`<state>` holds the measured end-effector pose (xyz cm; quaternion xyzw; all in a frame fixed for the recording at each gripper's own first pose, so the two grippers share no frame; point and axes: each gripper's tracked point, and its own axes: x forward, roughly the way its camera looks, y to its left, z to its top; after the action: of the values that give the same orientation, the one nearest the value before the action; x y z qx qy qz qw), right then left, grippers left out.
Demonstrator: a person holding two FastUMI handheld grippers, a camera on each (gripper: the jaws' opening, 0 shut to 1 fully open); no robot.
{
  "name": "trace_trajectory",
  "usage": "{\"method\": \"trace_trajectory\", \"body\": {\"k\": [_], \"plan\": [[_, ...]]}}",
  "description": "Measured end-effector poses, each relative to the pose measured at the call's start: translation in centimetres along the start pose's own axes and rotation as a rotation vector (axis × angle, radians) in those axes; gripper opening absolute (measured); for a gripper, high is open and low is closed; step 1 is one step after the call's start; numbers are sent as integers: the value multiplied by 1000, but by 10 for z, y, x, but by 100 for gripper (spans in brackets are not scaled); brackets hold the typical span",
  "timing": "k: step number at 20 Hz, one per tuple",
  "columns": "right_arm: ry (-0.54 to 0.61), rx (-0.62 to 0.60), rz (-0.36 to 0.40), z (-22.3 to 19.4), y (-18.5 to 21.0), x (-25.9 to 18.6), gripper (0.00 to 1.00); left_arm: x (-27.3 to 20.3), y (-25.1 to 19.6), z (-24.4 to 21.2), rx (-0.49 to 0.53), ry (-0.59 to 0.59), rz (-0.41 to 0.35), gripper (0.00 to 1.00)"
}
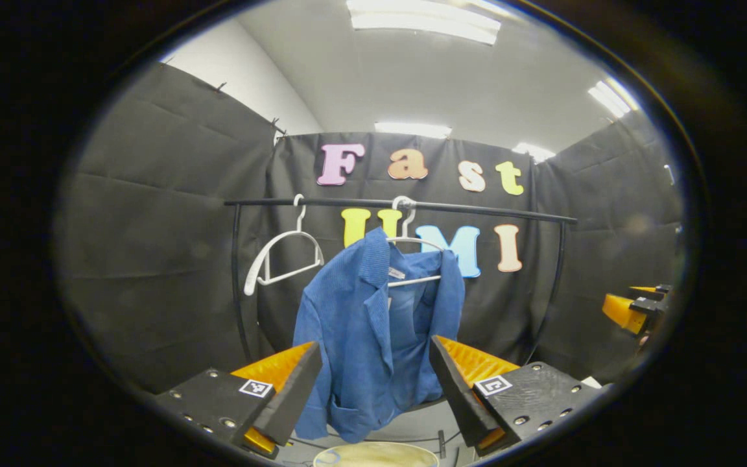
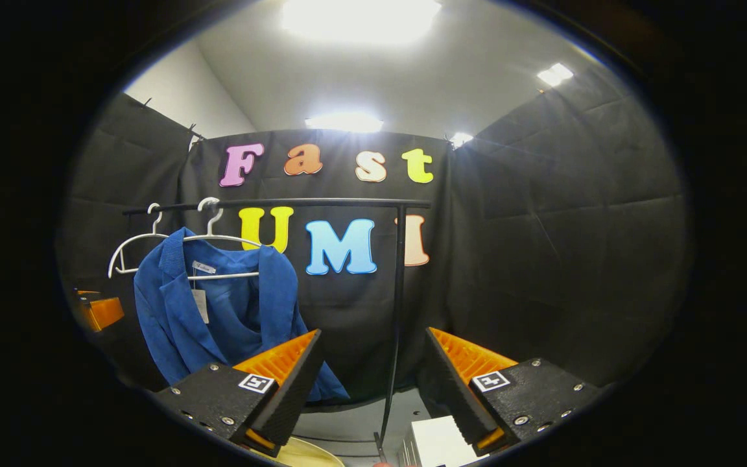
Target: Grasp the clothes on the hanger with both hands and then place them into the laundry hamper below.
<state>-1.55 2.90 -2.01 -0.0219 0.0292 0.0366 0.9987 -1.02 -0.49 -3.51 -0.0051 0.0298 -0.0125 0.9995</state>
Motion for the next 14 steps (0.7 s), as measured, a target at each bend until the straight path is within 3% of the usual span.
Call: {"method": "trace_trajectory", "body": {"k": [8, 14], "plan": [[2, -18, 68, 15, 54, 14, 95, 4, 33, -23, -36, 50, 18, 97], [8, -4, 163, 20, 86, 54, 95, 19, 16, 0, -82, 10, 1, 97]]}}
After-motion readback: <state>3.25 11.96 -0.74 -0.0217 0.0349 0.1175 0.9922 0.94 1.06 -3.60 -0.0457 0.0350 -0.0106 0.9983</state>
